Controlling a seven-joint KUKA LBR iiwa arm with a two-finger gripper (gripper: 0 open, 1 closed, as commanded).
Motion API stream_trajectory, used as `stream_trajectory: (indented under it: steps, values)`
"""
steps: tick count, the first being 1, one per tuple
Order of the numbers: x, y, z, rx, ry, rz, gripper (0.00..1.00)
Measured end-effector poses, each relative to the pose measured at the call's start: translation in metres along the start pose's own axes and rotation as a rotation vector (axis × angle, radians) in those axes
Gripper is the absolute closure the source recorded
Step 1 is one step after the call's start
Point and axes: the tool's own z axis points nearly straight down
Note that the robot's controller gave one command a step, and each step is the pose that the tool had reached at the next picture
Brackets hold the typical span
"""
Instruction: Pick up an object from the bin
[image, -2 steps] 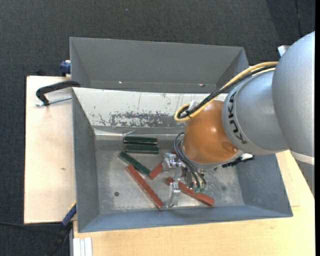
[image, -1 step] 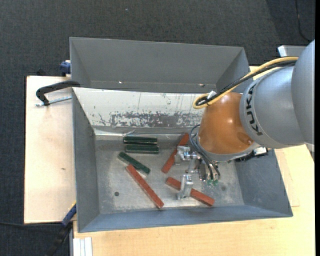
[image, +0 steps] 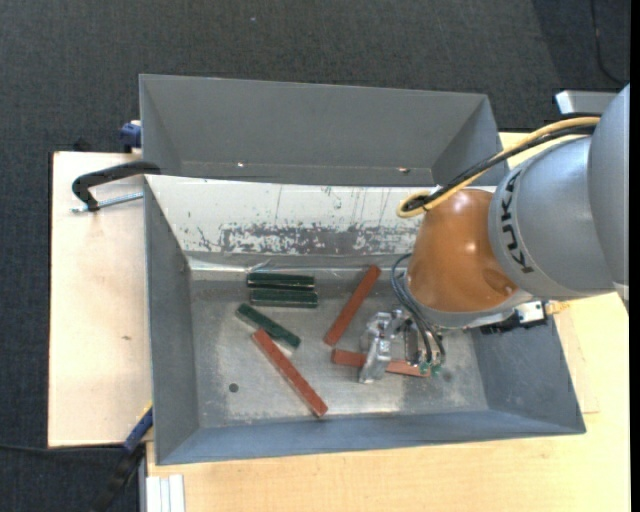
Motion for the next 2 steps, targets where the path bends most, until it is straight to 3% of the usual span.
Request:
stream_trajectory:
  steps: [1,2]
  values:
    - [0.0,0.0,0.0,0.0,0.0,0.0,1.0]
    - [-0.028,-0.005,-0.198,-0.002,-0.013,0.036,1.0]
